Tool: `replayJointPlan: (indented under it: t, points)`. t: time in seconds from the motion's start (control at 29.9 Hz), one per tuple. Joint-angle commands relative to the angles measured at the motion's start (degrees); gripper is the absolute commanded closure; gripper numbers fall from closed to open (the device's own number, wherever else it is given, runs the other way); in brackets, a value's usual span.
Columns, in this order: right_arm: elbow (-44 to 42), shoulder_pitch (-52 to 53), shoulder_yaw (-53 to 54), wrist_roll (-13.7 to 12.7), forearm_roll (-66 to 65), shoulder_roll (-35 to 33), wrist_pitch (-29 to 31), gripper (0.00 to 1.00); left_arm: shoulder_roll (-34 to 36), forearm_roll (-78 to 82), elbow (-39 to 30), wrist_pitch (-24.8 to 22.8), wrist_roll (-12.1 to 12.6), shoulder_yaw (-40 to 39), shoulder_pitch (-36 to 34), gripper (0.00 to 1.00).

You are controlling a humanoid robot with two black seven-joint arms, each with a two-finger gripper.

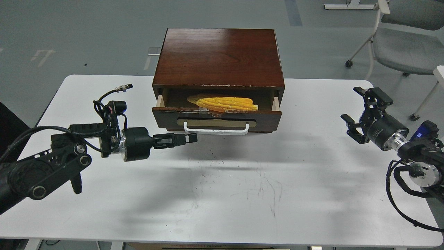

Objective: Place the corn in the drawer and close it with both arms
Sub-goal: 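Push the drawer front with the left gripper toward the cabinet, then hold the left gripper against the closed drawer front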

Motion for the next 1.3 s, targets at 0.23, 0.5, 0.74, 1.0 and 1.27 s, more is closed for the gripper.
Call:
replayJointPlan:
  t: [0.23, 0.5, 0.74, 1.0, 1.27]
  points:
    - [-0.01, -0.54, -0.13, 0.0, 0.0, 0.18, 0.0, 0.0, -3.34, -0.17, 6.43, -0.02, -0.03, 0.15, -3.77, 1.0]
    - [-0.01, -0.54, 0.05, 0.0, 0.0, 0.26, 0.0, 0.0, -4.57, -2.45, 10.74, -0.02, -0.03, 0.68, -6.41, 1.0]
    - [-0.01, -0.54, 0.05, 0.0, 0.0, 0.26, 0.0, 0.0, -5.18, -2.63, 13.82, -0.02, -0.03, 0.77, -7.38, 1.0]
    - [-0.01, -0.54, 0.05, 0.0, 0.0, 0.18, 0.0, 0.0, -5.45, -2.63, 15.48, -0.02, -0.03, 0.94, -7.38, 1.0]
    - [0.07, -0.54, 0.05, 0.0, 0.0, 0.18, 0.0, 0.0, -5.62, -2.63, 16.63, -0.02, -0.03, 0.94, -7.82, 1.0]
